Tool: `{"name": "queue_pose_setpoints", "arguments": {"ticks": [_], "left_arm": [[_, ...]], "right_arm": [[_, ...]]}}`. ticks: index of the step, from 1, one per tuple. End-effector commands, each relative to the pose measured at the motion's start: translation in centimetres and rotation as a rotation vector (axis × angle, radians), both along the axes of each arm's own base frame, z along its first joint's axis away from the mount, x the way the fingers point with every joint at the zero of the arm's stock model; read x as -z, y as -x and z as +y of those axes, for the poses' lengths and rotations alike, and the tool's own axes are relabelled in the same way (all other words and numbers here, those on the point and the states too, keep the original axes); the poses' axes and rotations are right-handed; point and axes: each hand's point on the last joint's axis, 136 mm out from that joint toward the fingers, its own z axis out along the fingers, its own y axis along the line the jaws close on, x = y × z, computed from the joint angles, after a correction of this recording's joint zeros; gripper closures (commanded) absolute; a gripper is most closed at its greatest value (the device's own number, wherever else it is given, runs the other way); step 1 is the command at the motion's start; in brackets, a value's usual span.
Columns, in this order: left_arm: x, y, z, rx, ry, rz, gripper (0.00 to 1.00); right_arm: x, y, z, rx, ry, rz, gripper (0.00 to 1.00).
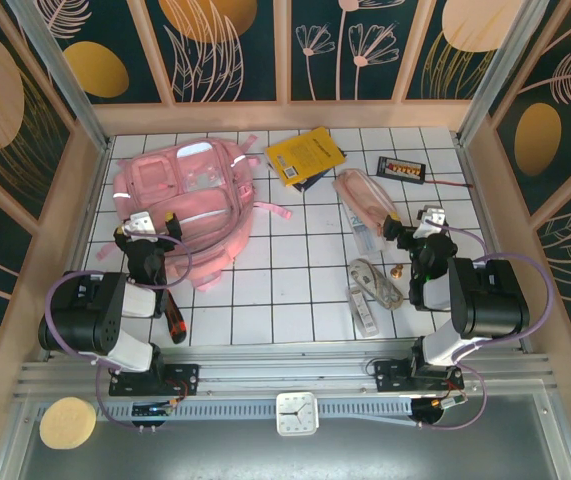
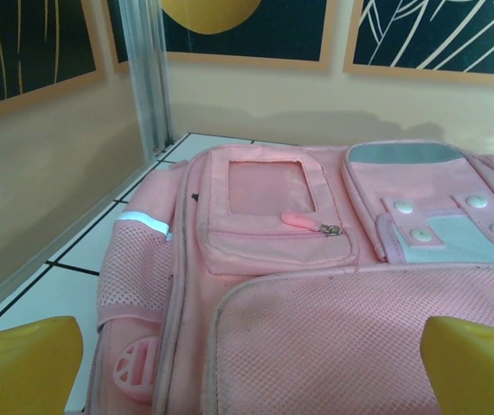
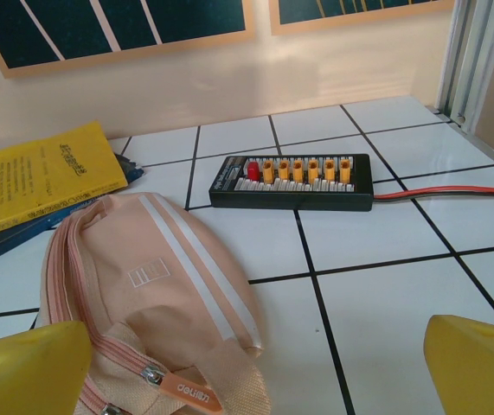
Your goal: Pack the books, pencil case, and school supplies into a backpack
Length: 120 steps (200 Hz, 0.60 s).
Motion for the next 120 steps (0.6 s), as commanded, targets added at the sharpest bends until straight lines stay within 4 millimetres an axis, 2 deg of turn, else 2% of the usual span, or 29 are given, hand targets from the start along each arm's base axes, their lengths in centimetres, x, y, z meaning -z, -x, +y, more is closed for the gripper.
{"name": "queue_pose_setpoints", "arguments": {"ticks": [1,11,31,46,67,87,111,120], "left_arm": [[-2.6,-1.3,1.2,-0.072,0.039,0.026,0.01],[-3.9,-1.6,1.8,-0.117,0.064,0.051,0.01],[-6.0,-1.9,1.0,-0.074,0.071,0.13,0.01],[-6.9,-1.4,1.1,-0.101,0.128,0.155,0.01],[-7.3,-0.4,0.8,-0.109,0.217,0.201,0.01],[-7.5,-0.2,-1.6,0.012,0.29,0.249,0.01],[-6.8,0.7,-2.9,0.059,0.333,0.311,0.01],[-6.2,1.1,-3.1,0.067,0.34,0.331,0.01]], "right_arm": [[-2.4,-0.6,-0.6,0.055,-0.003,-0.026,0.01],[-3.7,-1.5,-1.2,0.097,-0.015,0.036,0.01],[-7.0,-2.9,-1.1,0.117,-0.091,0.134,0.01],[-9.0,-3.2,0.2,0.091,-0.154,0.216,0.01],[-12.1,-3.3,3.6,0.025,-0.201,0.278,0.01],[-13.2,-3.4,9.9,-0.153,-0.296,0.401,0.02],[-12.0,-2.6,18.9,-0.375,-0.374,0.58,0.04],[-10.9,-2.5,22.0,-0.437,-0.391,0.653,0.05]]}}
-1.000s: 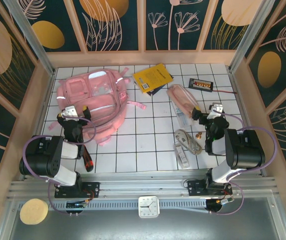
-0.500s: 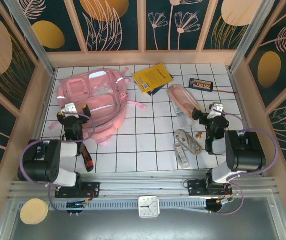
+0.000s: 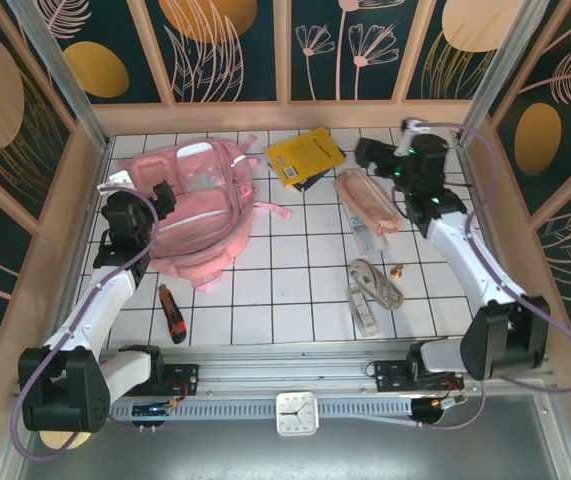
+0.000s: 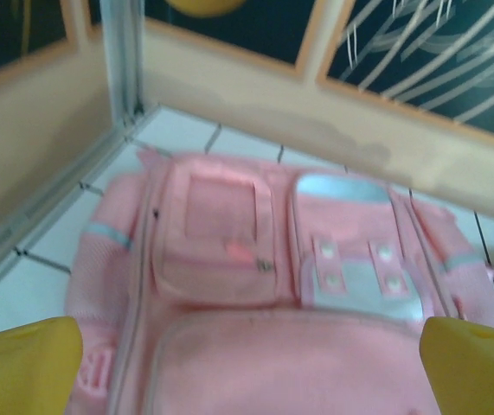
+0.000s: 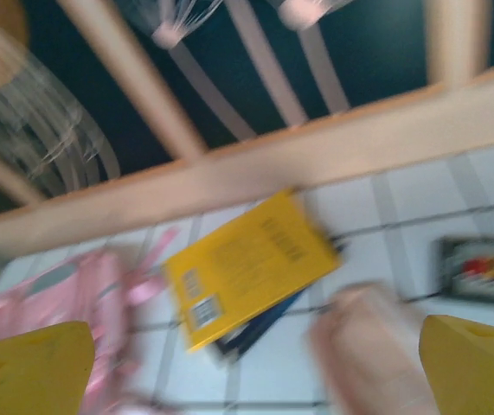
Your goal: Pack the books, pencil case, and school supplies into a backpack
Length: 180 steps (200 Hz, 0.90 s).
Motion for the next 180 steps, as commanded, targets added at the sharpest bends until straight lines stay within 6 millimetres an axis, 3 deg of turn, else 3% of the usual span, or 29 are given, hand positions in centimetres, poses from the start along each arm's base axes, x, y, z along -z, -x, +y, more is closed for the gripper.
{"name": "queue_pose_setpoints", "arguments": {"ticks": [1,22,52,90,130,180], "left_arm": [[2.5,1.8,-1.7,0.06,0.086,0.139,0.01],[4.1,2.9,-1.5,0.036,0.112,0.18,0.01],[5.0,3.2,-1.5,0.021,0.137,0.191,0.01],[5.2,2.8,-1.9,0.034,0.155,0.195,0.01],[5.6,3.1,-2.1,0.052,0.156,0.202,0.01],[5.9,3.5,-2.1,0.053,0.149,0.205,0.01]], "right_arm": [[7.3,3.1,8.1,-0.215,-0.078,0.388,0.05],[9.4,3.2,14.4,-0.346,-0.129,0.506,0.07],[12.5,3.7,21.1,-0.455,-0.233,0.631,0.09],[16.3,4.2,26.8,-0.537,-0.317,0.74,0.13],[19.5,4.2,30.5,-0.564,-0.306,0.795,0.16],[22.2,3.6,30.8,-0.511,-0.313,0.842,0.26]]}}
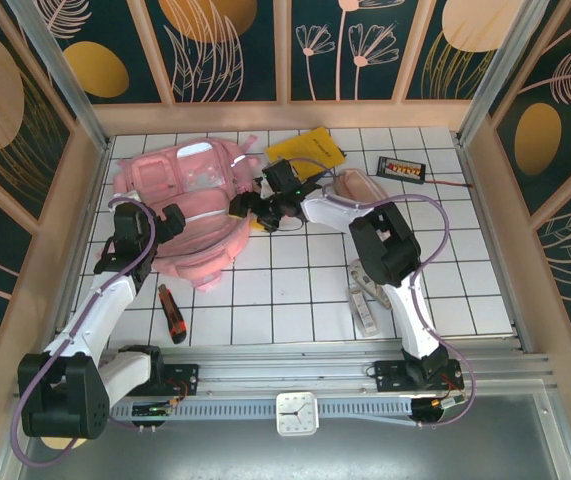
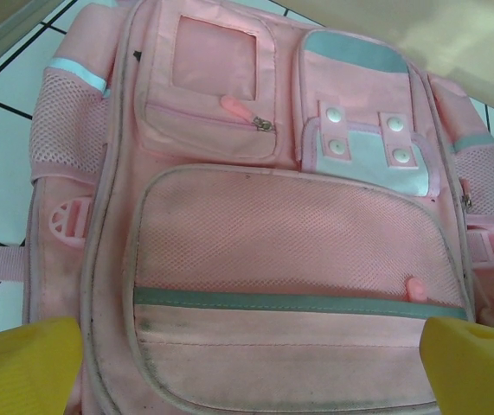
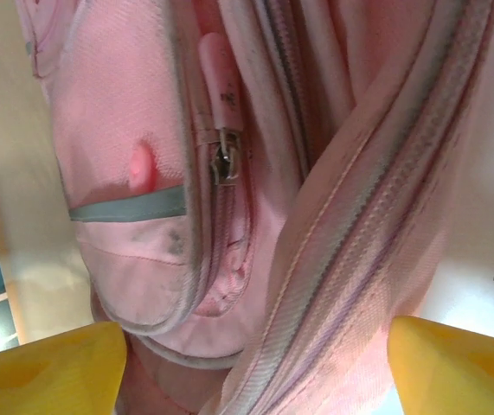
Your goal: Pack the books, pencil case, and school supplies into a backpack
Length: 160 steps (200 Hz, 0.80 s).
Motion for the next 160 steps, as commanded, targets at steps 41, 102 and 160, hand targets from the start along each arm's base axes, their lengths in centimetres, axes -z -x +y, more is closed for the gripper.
{"name": "queue_pose_setpoints", "arguments": {"ticks": [41,102,160], "left_arm": [[0.4,0.8,-0.6,0.043,-0.009,0.009,0.01],[0.8,0.3,-7.2,0.373,-0.137,0.052,0.02],[0.5,0.9,-10.2,0.566,-0.204,0.034,0.02]], "right_arm": [[2.1,-0.9,-0.5,0.049,0.044,0.021,0.59],[-0.9,0.7,-2.8,0.039,0.033,-0.113,1.0],[-5.3,3.2,-3.3,-0.014,-0.159,-0.257,1.0]]}}
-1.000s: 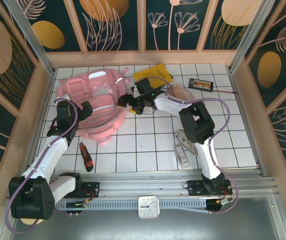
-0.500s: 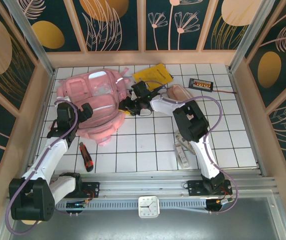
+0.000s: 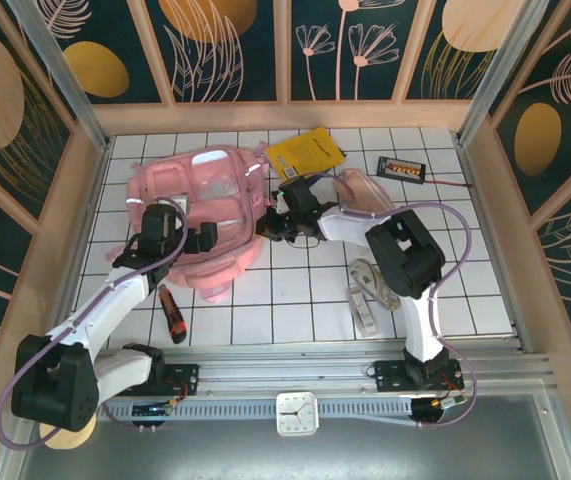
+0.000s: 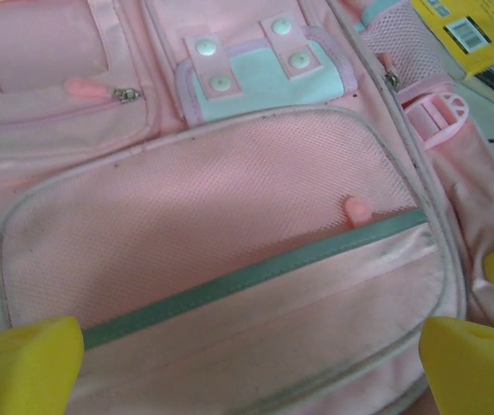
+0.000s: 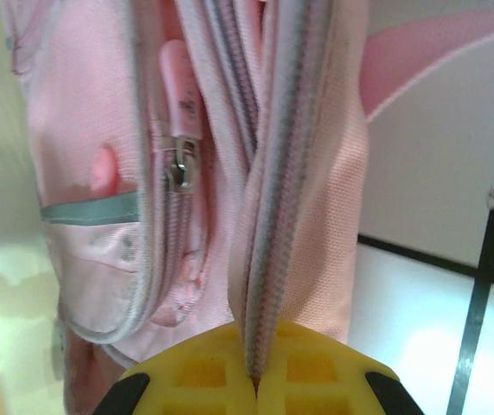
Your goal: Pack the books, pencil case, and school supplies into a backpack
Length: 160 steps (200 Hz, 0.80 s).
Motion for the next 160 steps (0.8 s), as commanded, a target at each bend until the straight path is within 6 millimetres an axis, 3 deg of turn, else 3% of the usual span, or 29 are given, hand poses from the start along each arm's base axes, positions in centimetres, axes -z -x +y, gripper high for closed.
{"name": "queue_pose_setpoints", "arguments": {"ticks": [1,36,72,133,160], "left_arm": [[-1.6,0.0,-1.7,0.128,-0.014,-0.032,0.02],[-0.9,-0.7,-4.3,0.221,-0.029,-0.009,0.03],[1.5,-1.3,-7.5,0.331,-0.144,0.043,0.04],[6.1,-3.1,-6.0,0.267,-0.327,0.144,0.09],[6.9,-4.5,-5.8,0.23,-0.365,0.169,0.11]], "right_arm": [[-5.8,-0.5,1.2,-0.054,-0.175,-0.179,1.0],[-8.3,0.3,2.2,-0.124,-0.303,-0.244,1.0],[-5.7,0.8,1.4,-0.147,-0.215,-0.202,1.0],[-4.4,1.4,0.2,-0.122,-0.188,-0.177,1.0],[-4.0,2.2,0.1,-0.128,-0.18,-0.163,1.0]]}}
